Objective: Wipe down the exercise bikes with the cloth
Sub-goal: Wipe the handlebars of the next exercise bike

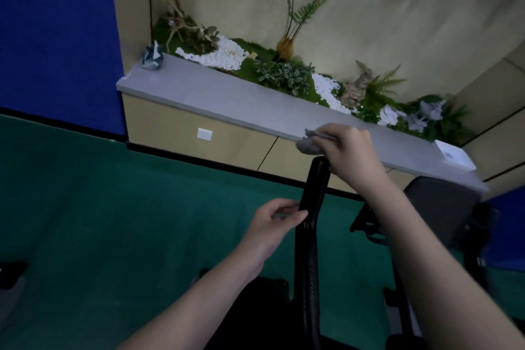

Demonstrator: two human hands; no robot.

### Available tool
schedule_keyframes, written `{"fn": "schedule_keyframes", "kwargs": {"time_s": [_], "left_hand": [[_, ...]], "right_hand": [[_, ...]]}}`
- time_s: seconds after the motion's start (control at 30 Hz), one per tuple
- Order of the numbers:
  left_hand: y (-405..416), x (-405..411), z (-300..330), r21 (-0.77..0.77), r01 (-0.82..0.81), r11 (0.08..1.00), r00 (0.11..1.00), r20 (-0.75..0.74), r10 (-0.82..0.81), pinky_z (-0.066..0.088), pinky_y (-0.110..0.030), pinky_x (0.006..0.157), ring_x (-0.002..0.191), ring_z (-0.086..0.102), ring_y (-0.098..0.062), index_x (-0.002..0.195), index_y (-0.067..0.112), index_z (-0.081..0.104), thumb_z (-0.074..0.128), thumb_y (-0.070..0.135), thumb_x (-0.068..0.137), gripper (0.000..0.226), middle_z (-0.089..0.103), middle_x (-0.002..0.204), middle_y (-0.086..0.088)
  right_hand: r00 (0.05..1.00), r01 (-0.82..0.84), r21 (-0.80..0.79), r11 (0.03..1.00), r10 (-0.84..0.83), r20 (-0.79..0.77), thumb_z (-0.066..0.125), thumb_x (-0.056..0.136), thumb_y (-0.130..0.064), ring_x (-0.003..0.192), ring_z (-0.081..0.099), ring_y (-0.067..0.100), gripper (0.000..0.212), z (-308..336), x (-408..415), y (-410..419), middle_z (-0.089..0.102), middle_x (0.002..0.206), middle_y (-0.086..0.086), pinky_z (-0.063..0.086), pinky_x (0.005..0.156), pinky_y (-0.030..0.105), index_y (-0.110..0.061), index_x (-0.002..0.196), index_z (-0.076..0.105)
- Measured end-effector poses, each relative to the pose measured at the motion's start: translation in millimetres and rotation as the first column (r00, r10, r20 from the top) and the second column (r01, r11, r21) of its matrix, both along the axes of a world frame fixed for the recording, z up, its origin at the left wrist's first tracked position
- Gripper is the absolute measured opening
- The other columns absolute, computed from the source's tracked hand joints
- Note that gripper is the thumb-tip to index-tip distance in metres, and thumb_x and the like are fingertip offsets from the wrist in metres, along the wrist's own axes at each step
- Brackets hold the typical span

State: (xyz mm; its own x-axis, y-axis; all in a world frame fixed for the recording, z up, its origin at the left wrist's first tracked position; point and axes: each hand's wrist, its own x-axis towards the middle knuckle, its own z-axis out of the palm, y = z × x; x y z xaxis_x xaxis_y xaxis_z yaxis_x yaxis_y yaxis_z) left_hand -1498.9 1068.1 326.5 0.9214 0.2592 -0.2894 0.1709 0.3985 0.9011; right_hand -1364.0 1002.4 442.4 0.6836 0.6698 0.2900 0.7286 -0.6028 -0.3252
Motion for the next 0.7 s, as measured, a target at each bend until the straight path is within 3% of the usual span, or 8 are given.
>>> {"fn": "schedule_keyframes", "kwargs": {"time_s": [0.1, 0.2, 0.27, 0.33, 0.4, 0.5, 0.6, 0.7], "left_hand": [[7, 8, 4, 0.029, 0.008, 1.0, 0.999, 0.041, -0.009, 0.046, -0.006, 0.073, 0.087, 0.062, -0.003, 0.107, 0.014, 0.067, 0.069, 0.016, 0.085, 0.022, 0.068, 0.105, -0.004], [13, 14, 4, 0.074, 0.056, 0.996, 0.997, 0.046, -0.059, 0.048, -0.013, 0.079, 0.098, 0.064, -0.016, 0.104, 0.015, 0.069, 0.069, 0.016, 0.085, 0.019, 0.069, 0.104, -0.004], [16, 16, 4, 0.092, 0.086, 0.992, 0.995, 0.045, -0.09, 0.048, -0.019, 0.084, 0.101, 0.063, -0.018, 0.101, 0.019, 0.069, 0.069, 0.018, 0.085, 0.016, 0.07, 0.104, -0.003], [18, 17, 4, 0.108, 0.108, 0.988, 0.993, 0.031, -0.112, 0.047, -0.022, 0.086, 0.102, 0.062, -0.017, 0.1, 0.022, 0.068, 0.07, 0.02, 0.085, 0.016, 0.069, 0.103, -0.002], [21, 17, 4, 0.123, 0.13, 0.984, 0.991, 0.016, -0.133, 0.046, -0.021, 0.086, 0.102, 0.061, -0.016, 0.104, 0.02, 0.067, 0.07, 0.02, 0.085, 0.019, 0.069, 0.103, 0.0], [24, 19, 7, 0.115, 0.155, 0.981, 0.988, 0.009, -0.157, 0.048, -0.021, 0.087, 0.099, 0.063, -0.012, 0.101, 0.022, 0.067, 0.07, 0.019, 0.085, 0.017, 0.069, 0.101, 0.003], [25, 18, 8, 0.108, 0.164, 0.981, 0.985, 0.028, -0.168, 0.048, -0.022, 0.086, 0.094, 0.064, -0.009, 0.094, 0.023, 0.068, 0.07, 0.016, 0.084, 0.012, 0.07, 0.098, 0.003], [29, 19, 4, 0.1, 0.182, 0.978, 0.983, 0.016, -0.185, 0.048, -0.022, 0.084, 0.093, 0.064, -0.012, 0.09, 0.021, 0.069, 0.07, 0.014, 0.084, 0.01, 0.07, 0.099, -0.003]], "right_hand": [[0.957, 0.279, 0.197, 0.94, -0.256, -0.134, 0.058, 0.093, -0.013, 0.059, 0.049, 0.001, 0.015, -15, -10, -6, 0.059, 0.068, -0.002, 0.035, 0.05, 0.006, -0.008, 0.084, 0.069], [0.843, 0.504, 0.326, 0.8, -0.374, -0.387, 0.056, 0.094, -0.021, 0.079, 0.062, 0.02, 0.02, -38, -6, -10, 0.065, 0.075, 0.003, 0.047, 0.067, 0.026, -0.012, 0.08, 0.066], [0.717, 0.641, 0.378, 0.668, -0.343, -0.607, 0.054, 0.094, -0.022, 0.093, 0.066, 0.028, 0.018, -51, -6, -10, 0.071, 0.091, 0.01, 0.053, 0.081, 0.04, -0.013, 0.092, 0.069], [0.56, 0.741, 0.356, 0.569, -0.23, -0.796, 0.05, 0.097, -0.018, 0.098, 0.065, 0.027, 0.022, -56, -12, -10, 0.069, 0.103, 0.012, 0.052, 0.088, 0.04, -0.01, 0.111, 0.065], [0.463, 0.775, 0.337, 0.535, -0.118, -0.878, 0.05, 0.098, -0.015, 0.094, 0.066, 0.026, 0.022, -58, -17, -10, 0.069, 0.1, 0.012, 0.051, 0.086, 0.039, -0.006, 0.111, 0.066], [0.446, 0.779, 0.324, 0.537, -0.113, -0.888, 0.048, 0.098, -0.013, 0.084, 0.067, 0.027, 0.024, -59, -20, -12, 0.071, 0.088, 0.012, 0.051, 0.077, 0.037, -0.011, 0.091, 0.07], [0.475, 0.765, 0.329, 0.553, -0.141, -0.869, 0.042, 0.098, -0.009, 0.077, 0.066, 0.024, 0.031, -65, -35, -17, 0.071, 0.08, 0.009, 0.05, 0.068, 0.031, -0.013, 0.086, 0.07], [0.52, 0.756, 0.329, 0.566, -0.215, -0.826, 0.041, 0.1, -0.012, 0.087, 0.068, 0.022, 0.03, -77, -54, -23, 0.073, 0.09, 0.007, 0.051, 0.079, 0.036, -0.019, 0.091, 0.069]]}}
